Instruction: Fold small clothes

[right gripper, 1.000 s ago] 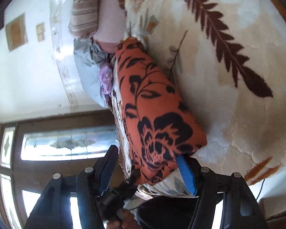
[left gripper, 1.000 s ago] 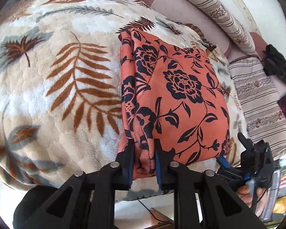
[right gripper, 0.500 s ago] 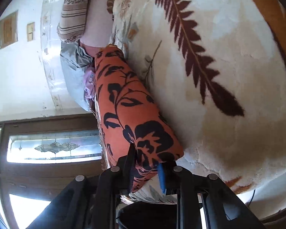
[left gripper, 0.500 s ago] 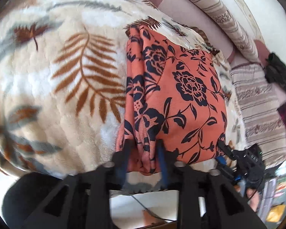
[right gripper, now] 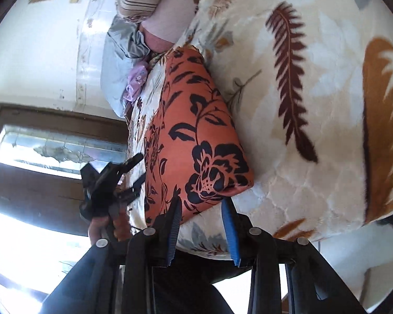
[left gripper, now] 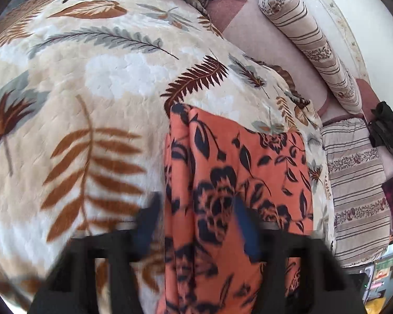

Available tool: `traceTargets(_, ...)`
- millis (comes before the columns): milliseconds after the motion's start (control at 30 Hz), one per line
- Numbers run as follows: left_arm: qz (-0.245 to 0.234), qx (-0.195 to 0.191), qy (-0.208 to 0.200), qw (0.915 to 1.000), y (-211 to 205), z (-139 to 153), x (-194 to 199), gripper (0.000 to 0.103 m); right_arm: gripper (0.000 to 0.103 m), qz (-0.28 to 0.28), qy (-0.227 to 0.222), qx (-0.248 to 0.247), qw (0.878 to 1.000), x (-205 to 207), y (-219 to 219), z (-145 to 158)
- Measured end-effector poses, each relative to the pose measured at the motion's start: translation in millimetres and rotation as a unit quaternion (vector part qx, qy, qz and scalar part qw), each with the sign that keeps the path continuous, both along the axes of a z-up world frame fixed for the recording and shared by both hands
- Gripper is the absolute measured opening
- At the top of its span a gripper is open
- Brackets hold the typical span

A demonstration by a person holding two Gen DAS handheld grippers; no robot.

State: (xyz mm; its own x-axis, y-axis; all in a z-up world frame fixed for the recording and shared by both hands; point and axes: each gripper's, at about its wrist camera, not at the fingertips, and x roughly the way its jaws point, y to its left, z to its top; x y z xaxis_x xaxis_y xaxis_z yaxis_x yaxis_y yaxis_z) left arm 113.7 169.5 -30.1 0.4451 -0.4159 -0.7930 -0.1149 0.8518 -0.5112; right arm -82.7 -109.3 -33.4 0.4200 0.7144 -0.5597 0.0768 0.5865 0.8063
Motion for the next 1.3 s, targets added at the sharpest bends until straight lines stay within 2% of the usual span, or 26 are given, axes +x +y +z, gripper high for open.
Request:
traceTargets(33,-0.010,0.018,0.005,0.9998,-4.4,-4.8,3.6,0.011,0.034,0.001,-0.005,-0.011,1.000,-0.3,-3.3,2.7)
traceTargets(100,-0.009,0.012,0.004,0.9999,1.3,-13.0,6.4,0.011,0.034,-0.001,-0.005,-0.031,0.999,3.2,-9.1,4.5)
traceTargets(233,-0.011,0.010,-0.042,0.9990,2.6,5.9,-4.4,0.013,0.034,-0.017,0.010,-0.038,0.999,6.6,-30.6,-3.3)
traceTargets(267,-0.016,0.019,-0.049,0.9985,1.6,5.3,-6.4,0.018,0.034,-0.020,0.009,-0.038,0.999,8.0,-35.1,-3.4)
traceTargets(300,-0.021,0.041,-0.043,0.9980,-0.2,-0.3,-4.6,0.020,0.034,-0.024,0.008,-0.036,0.999,8.5,-40.1,-2.9)
traceTargets(333,-0.023,0.046,-0.019,0.9985,0.8,-12.4,-0.3,0.020,0.034,-0.027,0.005,-0.033,0.999,12.9,-42.4,-1.0)
traceTargets(367,-0.014,0.027,-0.011,0.9995,6.2,-18.8,4.2,0.020,0.034,-0.029,0.002,-0.028,0.999,18.9,-43.8,1.5)
traceTargets(400,-0.007,0.014,-0.008,0.9998,10.4,-18.7,4.6,0.020,0.039,-0.034,0.000,-0.023,0.999,24.9,-44.5,3.5)
traceTargets(433,0.000,0.013,-0.007,0.9999,11.9,-14.7,3.9,0.020,0.050,-0.040,-0.005,-0.020,0.999,33.6,-46.9,6.4)
traceTargets(467,0.003,0.022,-0.010,0.9997,10.8,-10.2,2.3,0.020,0.082,-0.051,-0.008,-0.018,0.999,40.6,-50.2,8.9)
traceTargets(500,0.007,0.043,-0.016,0.9989,7.9,-2.4,-1.2,0.021,0.097,-0.065,-0.011,-0.011,0.998,47.0,-53.4,11.1)
traceTargets(567,0.022,0.075,-0.039,0.9962,2.4,14.6,-13.7,0.020,0.097,-0.069,-0.009,0.009,0.998,65.0,-55.6,11.5)
traceTargets(633,0.023,0.088,-0.084,0.9923,-11.3,39.6,-32.7,0.022,0.097,-0.037,0.005,0.016,0.999,84.0,-47.2,7.3)
traceTargets(733,-0.012,0.077,-0.136,0.9877,-40.4,61.1,-54.2,0.033,0.097,0.023,0.024,0.029,0.999,102.3,-23.4,-6.0)
traceTargets(767,-0.027,0.080,-0.146,0.9858,-52.3,62.4,-55.7,0.038,0.095,0.028,0.033,0.025,0.999,104.9,-18.2,-12.1)
traceTargets(800,-0.051,0.098,-0.149,0.9826,-68.4,57.9,-55.1,0.039,0.093,0.031,0.047,0.024,0.998,108.9,-12.5,-20.5)
traceTargets(833,-0.065,0.132,-0.134,0.9800,-82.2,46.4,-50.8,0.039,0.089,0.031,0.048,0.021,0.998,109.8,-8.7,-23.7)
traceTargets(867,-0.069,0.159,-0.109,0.9789,-91.3,31.9,-45.2,0.038,0.057,0.036,0.041,0.015,0.998,109.2,-4.1,-20.5)
traceTargets(900,-0.072,0.172,-0.078,0.9794,-95.3,11.9,-39.7,0.036,0.047,0.049,0.035,0.006,0.998,108.0,1.6,-14.8)
traceTargets(1000,-0.070,0.193,-0.103,0.9732,-99.3,8.1,-44.1,0.036,0.038,0.075,-0.022,-0.095,0.992,94.1,21.1,13.9)
traceTargets(1033,-0.071,0.194,-0.104,0.9729,-101.9,7.4,-43.3,0.036,0.038,0.080,-0.024,-0.147,0.986,94.2,27.3,7.0)
traceTargets(1067,-0.071,0.198,-0.103,0.9721,-104.8,7.1,-41.3,0.036,0.037,0.087,-0.005,-0.168,0.982,98.4,30.7,-12.6)
traceTargets(1100,-0.072,0.203,-0.107,0.9708,-106.5,7.1,-40.7,0.036,0.038,0.076,0.001,-0.140,0.987,99.6,25.5,-20.5)
traceTargets(1167,-0.067,0.193,-0.109,0.9729,-102.5,9.0,-41.7,0.036,0.038,0.072,0.003,-0.111,0.991,97.0,20.7,-10.5)
traceTargets(1233,-0.063,0.180,-0.117,0.9746,-96.5,5.8,-42.4,0.036,0.045,0.072,0.003,-0.096,0.993,94.2,16.6,-0.1)
traceTargets(1300,-0.062,0.177,-0.125,0.9744,-93.6,6.3,-47.4,0.036,0.065,0.047,0.004,-0.056,0.997,97.6,3.6,7.3)
